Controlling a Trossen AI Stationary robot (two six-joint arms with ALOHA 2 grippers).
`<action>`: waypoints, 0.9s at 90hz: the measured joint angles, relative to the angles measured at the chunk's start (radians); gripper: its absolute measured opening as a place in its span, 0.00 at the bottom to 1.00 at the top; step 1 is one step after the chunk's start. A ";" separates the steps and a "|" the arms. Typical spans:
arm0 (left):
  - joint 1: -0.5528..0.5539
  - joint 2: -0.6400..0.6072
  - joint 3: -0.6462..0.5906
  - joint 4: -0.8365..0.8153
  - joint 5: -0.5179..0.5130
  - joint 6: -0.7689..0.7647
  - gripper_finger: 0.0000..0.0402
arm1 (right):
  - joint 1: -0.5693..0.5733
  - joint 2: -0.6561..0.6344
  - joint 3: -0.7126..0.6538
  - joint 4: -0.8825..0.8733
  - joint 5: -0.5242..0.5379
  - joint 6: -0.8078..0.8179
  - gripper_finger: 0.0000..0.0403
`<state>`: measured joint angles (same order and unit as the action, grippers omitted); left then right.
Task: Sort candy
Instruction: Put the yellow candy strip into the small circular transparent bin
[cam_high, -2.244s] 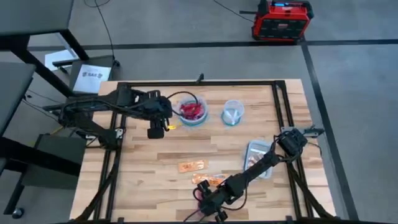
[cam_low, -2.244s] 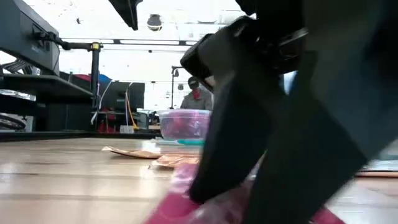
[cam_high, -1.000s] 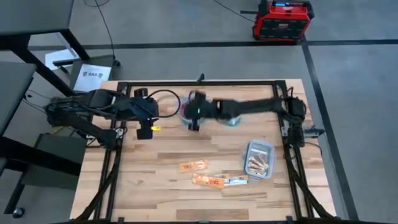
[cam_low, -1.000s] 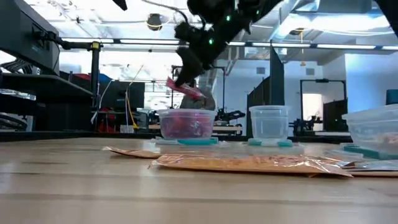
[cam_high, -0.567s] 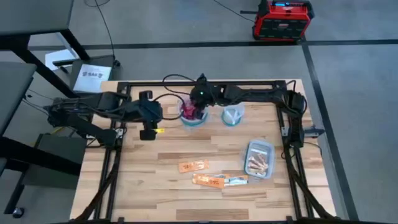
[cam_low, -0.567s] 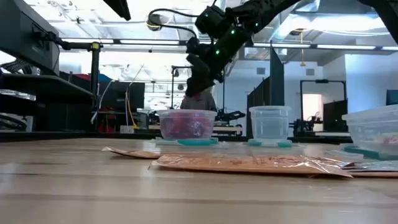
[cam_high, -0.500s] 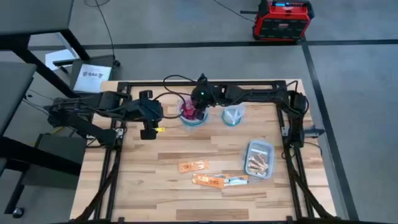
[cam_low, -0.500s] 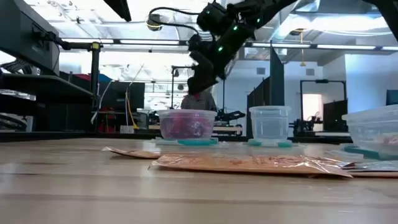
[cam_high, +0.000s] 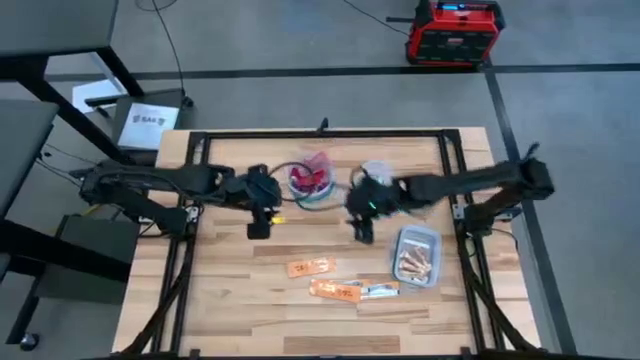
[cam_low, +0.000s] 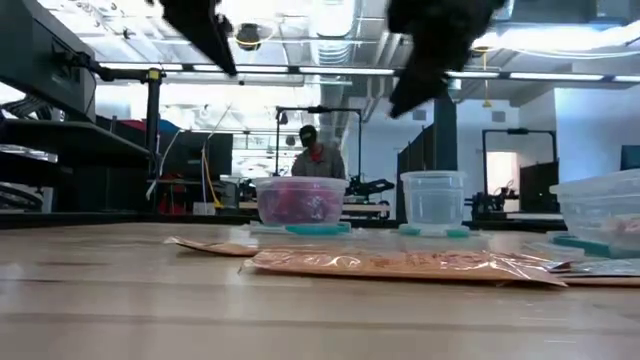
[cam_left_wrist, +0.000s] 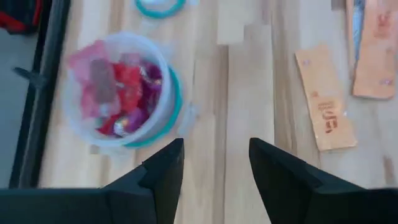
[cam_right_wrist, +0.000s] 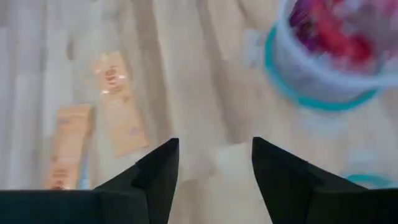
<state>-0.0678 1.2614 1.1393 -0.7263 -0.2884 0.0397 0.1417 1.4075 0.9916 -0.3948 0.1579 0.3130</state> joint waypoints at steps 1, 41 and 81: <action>0.000 0.000 -0.012 0.018 0.000 -0.001 0.41 | 0.015 -0.008 -0.019 0.019 0.008 0.017 0.46; -0.029 0.000 -0.182 0.454 0.060 -0.090 0.41 | 0.313 0.127 -0.333 0.842 0.113 0.292 0.46; -0.030 0.000 -0.182 0.452 0.060 -0.117 0.41 | 0.267 0.187 -0.333 1.000 0.024 0.143 0.46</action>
<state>-0.0975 1.2610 0.9573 -0.2741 -0.2279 -0.0770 0.4088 1.5944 0.6590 0.6048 0.1821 0.4563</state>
